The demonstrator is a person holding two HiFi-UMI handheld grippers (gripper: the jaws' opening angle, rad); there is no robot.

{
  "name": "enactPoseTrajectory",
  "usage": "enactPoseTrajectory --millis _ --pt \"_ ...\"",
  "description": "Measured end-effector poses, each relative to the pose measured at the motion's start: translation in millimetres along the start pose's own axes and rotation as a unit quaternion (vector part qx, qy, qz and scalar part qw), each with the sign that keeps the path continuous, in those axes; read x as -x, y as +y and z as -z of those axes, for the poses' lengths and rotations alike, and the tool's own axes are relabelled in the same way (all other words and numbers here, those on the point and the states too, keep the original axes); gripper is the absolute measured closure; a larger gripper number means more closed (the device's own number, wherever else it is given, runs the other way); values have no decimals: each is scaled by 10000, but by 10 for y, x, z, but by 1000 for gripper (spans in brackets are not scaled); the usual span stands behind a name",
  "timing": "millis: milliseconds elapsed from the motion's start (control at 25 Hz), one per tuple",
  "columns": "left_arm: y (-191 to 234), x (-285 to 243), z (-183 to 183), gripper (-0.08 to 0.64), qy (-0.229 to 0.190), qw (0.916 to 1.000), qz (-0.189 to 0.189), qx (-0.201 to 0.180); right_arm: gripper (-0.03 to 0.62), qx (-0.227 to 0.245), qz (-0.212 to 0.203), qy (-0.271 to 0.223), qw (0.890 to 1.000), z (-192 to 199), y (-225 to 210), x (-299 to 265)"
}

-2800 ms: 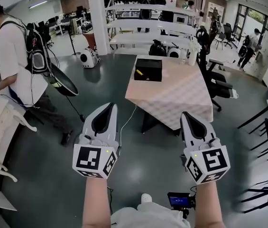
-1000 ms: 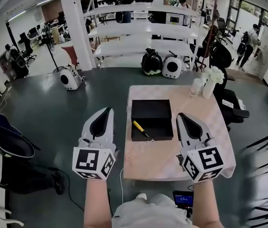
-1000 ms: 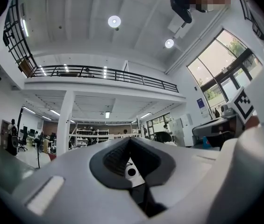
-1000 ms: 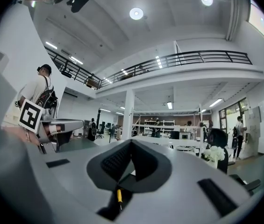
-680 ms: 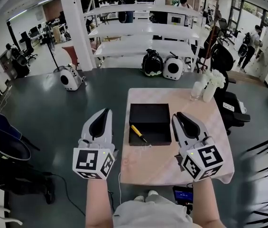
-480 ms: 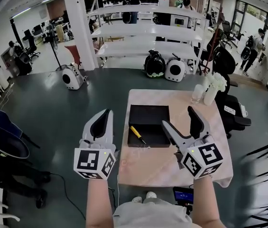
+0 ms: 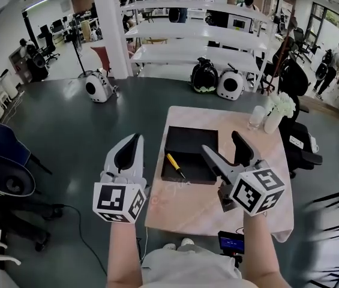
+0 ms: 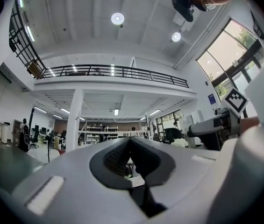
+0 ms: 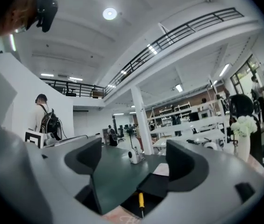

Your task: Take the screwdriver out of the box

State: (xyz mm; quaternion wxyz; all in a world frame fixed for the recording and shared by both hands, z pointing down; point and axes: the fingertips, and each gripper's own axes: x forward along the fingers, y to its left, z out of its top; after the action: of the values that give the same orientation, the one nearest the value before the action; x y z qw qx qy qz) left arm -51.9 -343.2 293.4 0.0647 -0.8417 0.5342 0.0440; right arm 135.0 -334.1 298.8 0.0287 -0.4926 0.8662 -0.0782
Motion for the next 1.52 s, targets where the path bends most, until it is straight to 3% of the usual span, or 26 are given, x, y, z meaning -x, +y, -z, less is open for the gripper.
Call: enactPoseTrajectory --millis 200,400,720,1080,1160,1280,1520 --pt "92 -54 236 551 222 9997 -93 59 189 -99 -279 1139 9930 564 -27 -394" --pt "177 -136 411 551 447 9989 -47 141 190 66 -510 2216 9738 1162 38 -764" --pt "362 -196 792 551 730 9969 -30 288 190 301 -691 3595 9301 2128 46 -1197" --pt "563 -204 1029 551 946 9948 -136 341 195 301 -811 4863 8695 3112 -23 -1490" --pt "595 -187 1078 551 985 9944 -152 348 228 356 -729 5076 8578 3295 -89 -1514" --pt "644 -141 1141 551 1061 9936 -190 343 338 432 -541 5279 8465 3483 -194 -1555" --pt "795 16 1305 551 1277 9906 -285 411 364 500 -255 5661 8224 3776 -229 -1680"
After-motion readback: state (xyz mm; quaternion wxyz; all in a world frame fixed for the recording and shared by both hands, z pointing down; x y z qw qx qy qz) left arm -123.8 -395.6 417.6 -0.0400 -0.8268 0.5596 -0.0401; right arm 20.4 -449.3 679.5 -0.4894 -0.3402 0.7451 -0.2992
